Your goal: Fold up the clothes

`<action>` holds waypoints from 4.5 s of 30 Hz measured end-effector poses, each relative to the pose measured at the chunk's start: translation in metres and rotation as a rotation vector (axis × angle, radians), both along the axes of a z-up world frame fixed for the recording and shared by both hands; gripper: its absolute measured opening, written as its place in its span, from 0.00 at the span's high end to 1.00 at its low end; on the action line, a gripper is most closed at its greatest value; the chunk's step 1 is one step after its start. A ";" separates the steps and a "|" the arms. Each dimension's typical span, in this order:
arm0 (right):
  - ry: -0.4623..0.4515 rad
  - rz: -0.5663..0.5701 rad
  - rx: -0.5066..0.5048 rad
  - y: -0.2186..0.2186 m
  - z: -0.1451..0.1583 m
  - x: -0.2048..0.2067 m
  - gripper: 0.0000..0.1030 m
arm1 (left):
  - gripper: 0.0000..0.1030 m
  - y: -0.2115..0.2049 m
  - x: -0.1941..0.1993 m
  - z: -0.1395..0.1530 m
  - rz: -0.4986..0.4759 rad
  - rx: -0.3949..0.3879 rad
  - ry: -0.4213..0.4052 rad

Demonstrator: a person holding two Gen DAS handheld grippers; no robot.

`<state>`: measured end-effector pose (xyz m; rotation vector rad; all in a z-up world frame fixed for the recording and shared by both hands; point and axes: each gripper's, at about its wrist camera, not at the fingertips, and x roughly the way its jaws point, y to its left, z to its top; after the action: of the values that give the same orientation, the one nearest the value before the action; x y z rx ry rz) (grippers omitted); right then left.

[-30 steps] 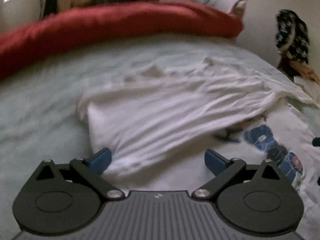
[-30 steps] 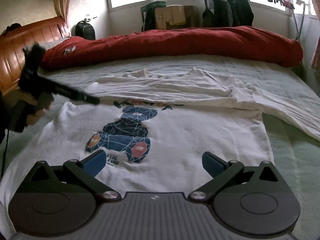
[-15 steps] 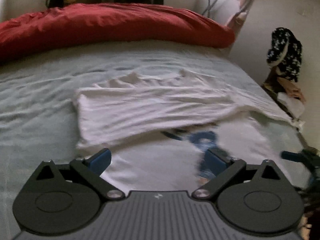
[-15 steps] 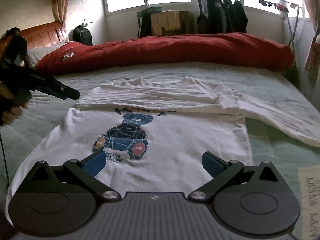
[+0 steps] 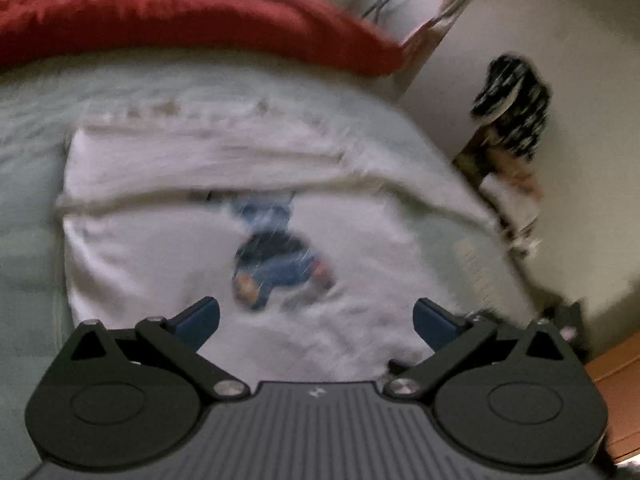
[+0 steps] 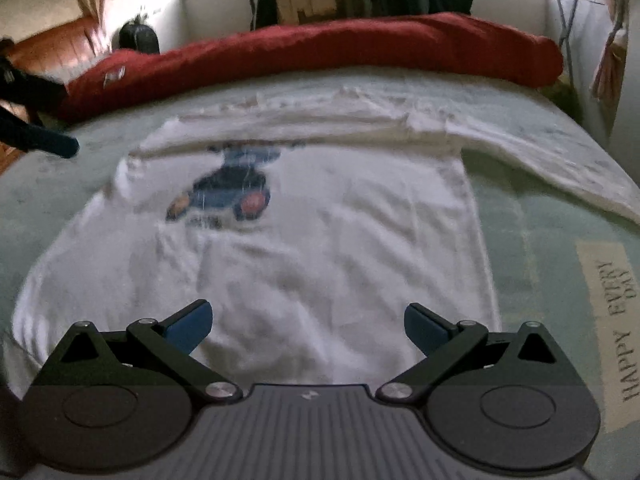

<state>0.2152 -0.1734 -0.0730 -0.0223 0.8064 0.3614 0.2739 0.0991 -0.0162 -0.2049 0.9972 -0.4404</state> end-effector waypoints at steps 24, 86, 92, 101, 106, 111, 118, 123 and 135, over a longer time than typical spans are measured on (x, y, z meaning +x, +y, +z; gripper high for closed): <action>-0.069 -0.005 -0.071 0.011 -0.019 -0.012 0.00 | 0.01 -0.037 -0.019 -0.030 -0.003 0.230 -0.284; -0.104 -0.868 0.925 -0.297 -0.046 0.134 0.00 | 0.01 -0.051 0.005 -0.084 -0.046 0.245 -0.282; -0.176 -0.926 0.982 -0.316 -0.063 0.143 0.00 | 0.01 -0.050 0.006 -0.085 -0.048 0.238 -0.285; -0.197 -0.977 0.946 -0.322 -0.063 0.151 0.00 | 0.01 -0.050 0.007 -0.086 -0.050 0.234 -0.288; -0.186 -1.002 0.952 -0.320 -0.064 0.140 0.00 | 0.01 -0.049 0.007 -0.086 -0.049 0.232 -0.293; -0.226 -1.056 0.929 -0.329 -0.066 0.152 0.00 | 0.01 -0.049 0.007 -0.086 -0.048 0.230 -0.294; -0.327 -1.069 0.843 -0.331 -0.071 0.166 0.00 | 0.01 -0.048 0.007 -0.086 -0.049 0.226 -0.295; -0.332 -0.980 0.755 -0.333 -0.072 0.181 0.00 | 0.01 -0.048 0.007 -0.087 -0.048 0.223 -0.297; -0.244 -1.027 0.737 -0.340 -0.069 0.178 0.30 | 0.01 -0.047 0.006 -0.086 -0.048 0.215 -0.297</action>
<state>0.3928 -0.5131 -0.1423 0.9856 0.3252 -0.3368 0.2804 0.0519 -0.1024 0.0776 0.7511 -0.3908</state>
